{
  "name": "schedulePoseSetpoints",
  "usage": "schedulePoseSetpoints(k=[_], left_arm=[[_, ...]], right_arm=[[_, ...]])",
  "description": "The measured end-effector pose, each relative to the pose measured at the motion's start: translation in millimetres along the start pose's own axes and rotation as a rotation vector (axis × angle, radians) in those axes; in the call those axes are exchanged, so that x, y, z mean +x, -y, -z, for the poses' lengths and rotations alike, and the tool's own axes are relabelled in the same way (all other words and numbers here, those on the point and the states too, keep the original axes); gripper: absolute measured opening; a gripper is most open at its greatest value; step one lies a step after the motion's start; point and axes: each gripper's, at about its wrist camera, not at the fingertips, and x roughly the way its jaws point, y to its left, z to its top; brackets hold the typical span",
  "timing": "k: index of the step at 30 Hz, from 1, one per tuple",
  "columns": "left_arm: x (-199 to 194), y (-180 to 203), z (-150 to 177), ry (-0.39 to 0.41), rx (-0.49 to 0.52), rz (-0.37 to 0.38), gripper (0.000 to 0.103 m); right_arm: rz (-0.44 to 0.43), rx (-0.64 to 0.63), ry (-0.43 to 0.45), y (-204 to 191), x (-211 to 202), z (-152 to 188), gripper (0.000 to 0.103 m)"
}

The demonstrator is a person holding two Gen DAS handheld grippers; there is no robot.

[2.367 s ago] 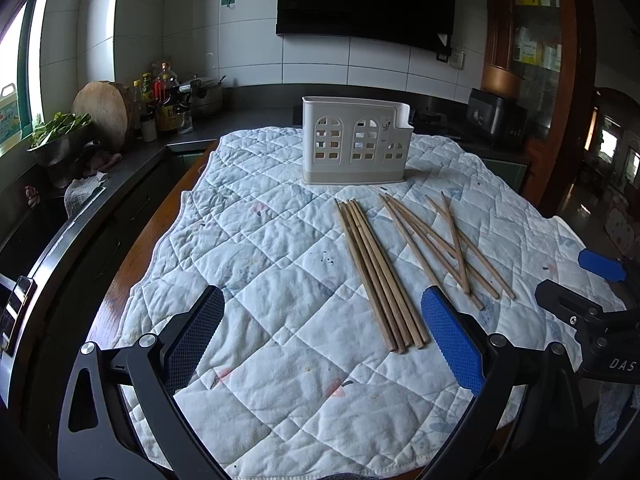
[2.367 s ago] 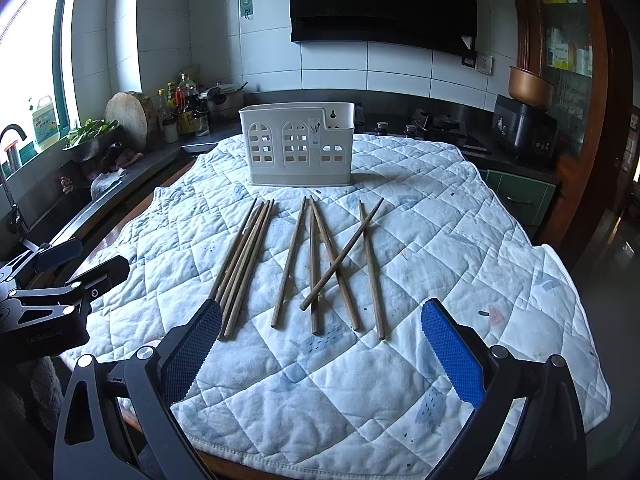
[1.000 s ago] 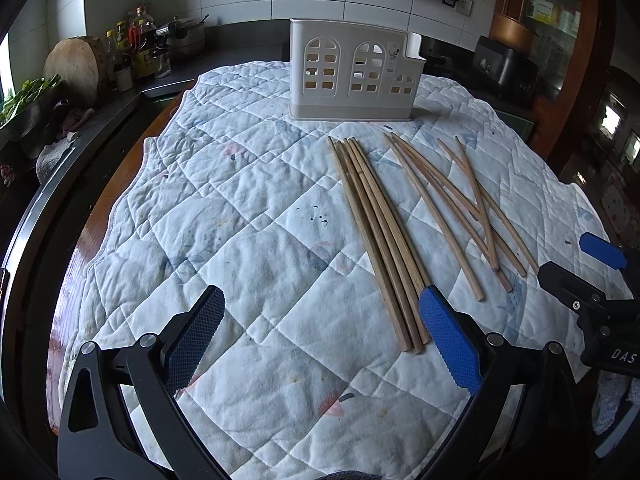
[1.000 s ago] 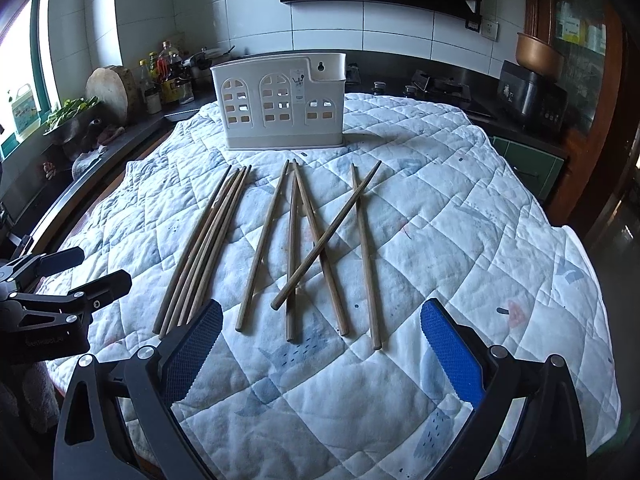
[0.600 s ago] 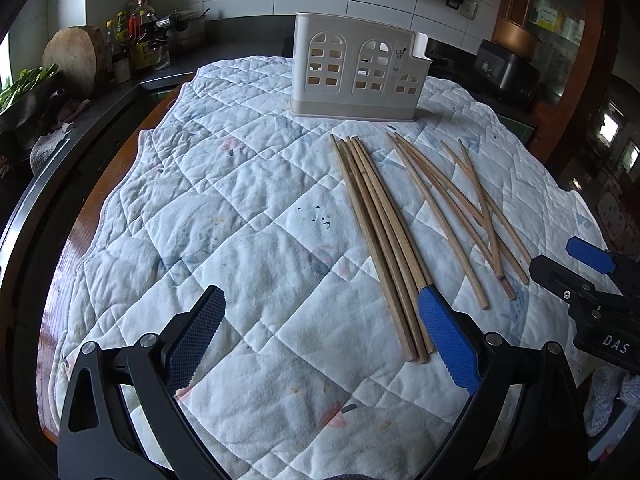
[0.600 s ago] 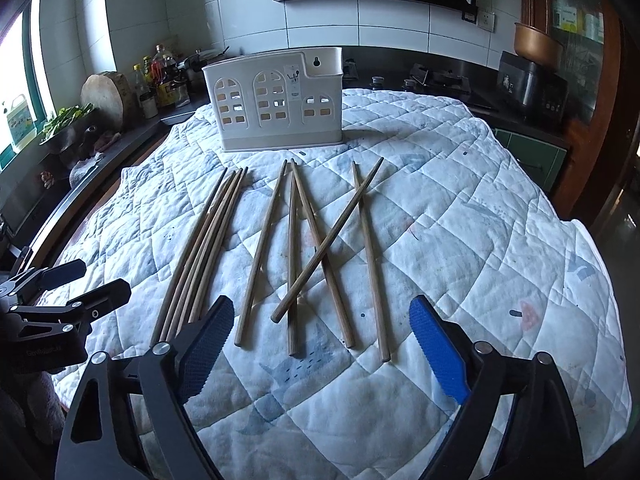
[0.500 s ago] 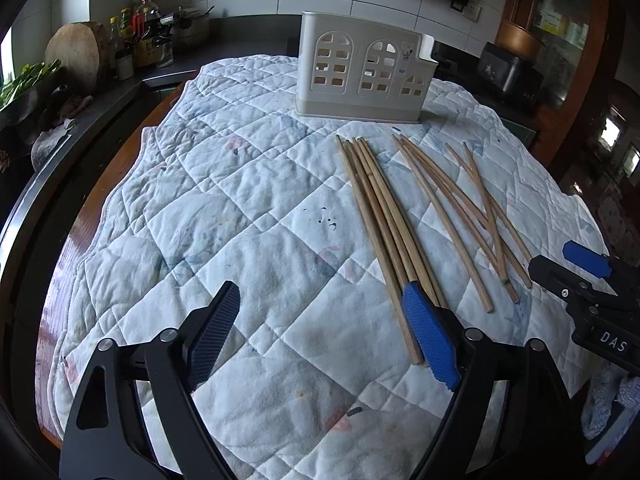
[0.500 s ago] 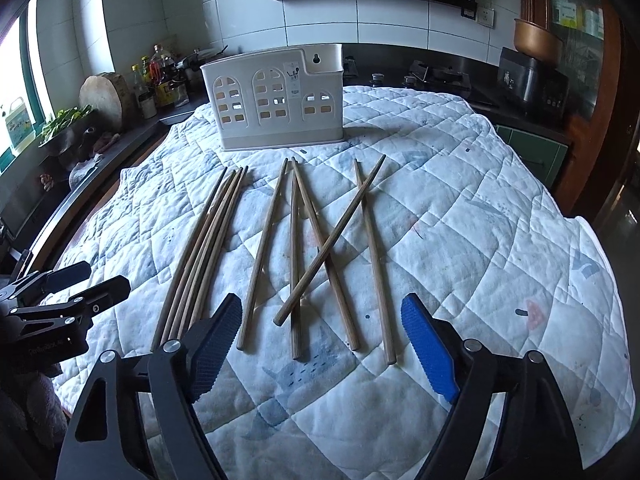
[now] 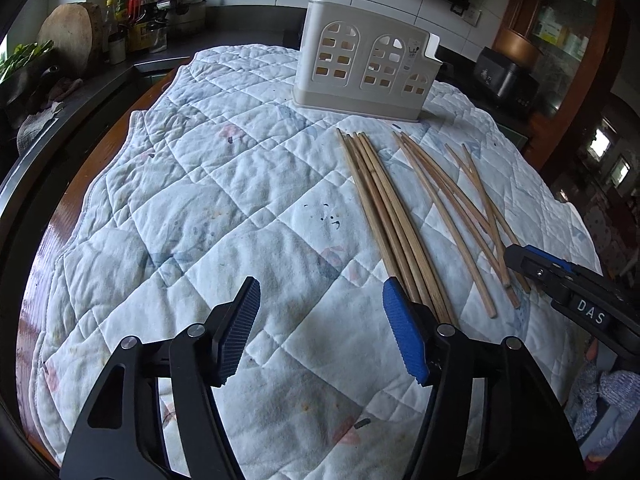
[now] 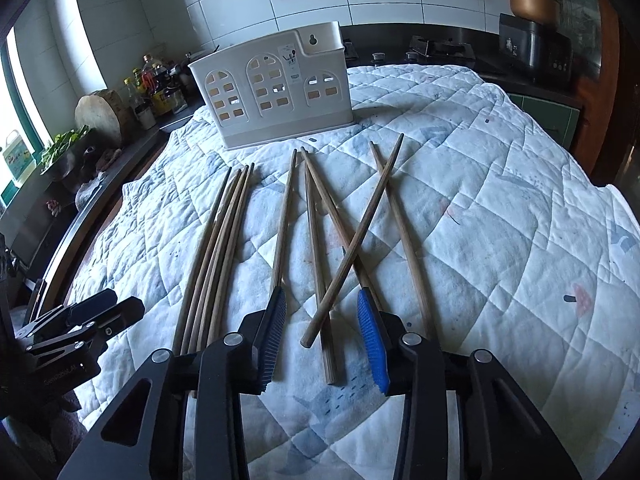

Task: Organize utensils
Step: 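Close the left gripper on a wooden chopstick while the right gripper closes on another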

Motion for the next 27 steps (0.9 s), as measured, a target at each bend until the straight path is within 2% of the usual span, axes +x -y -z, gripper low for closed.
schedulePoseSetpoints(k=[11, 16, 24, 27], left_arm=[[6, -6, -5, 0.001, -0.007, 0.010, 0.063], [10, -6, -7, -0.009, -0.008, 0.026, 0.056], [14, -1, -8, -0.014, 0.000, 0.051, 0.047], [15, 3, -8, -0.018, 0.010, 0.061, 0.045]], right_arm=[[0.024, 0.017, -0.009, 6, 17, -21, 0.024], [0.021, 0.021, -0.012, 3, 17, -18, 0.017], [0.056, 0.032, -0.027, 0, 22, -13, 0.017], [0.054, 0.056, -0.039, 4, 27, -12, 0.014]])
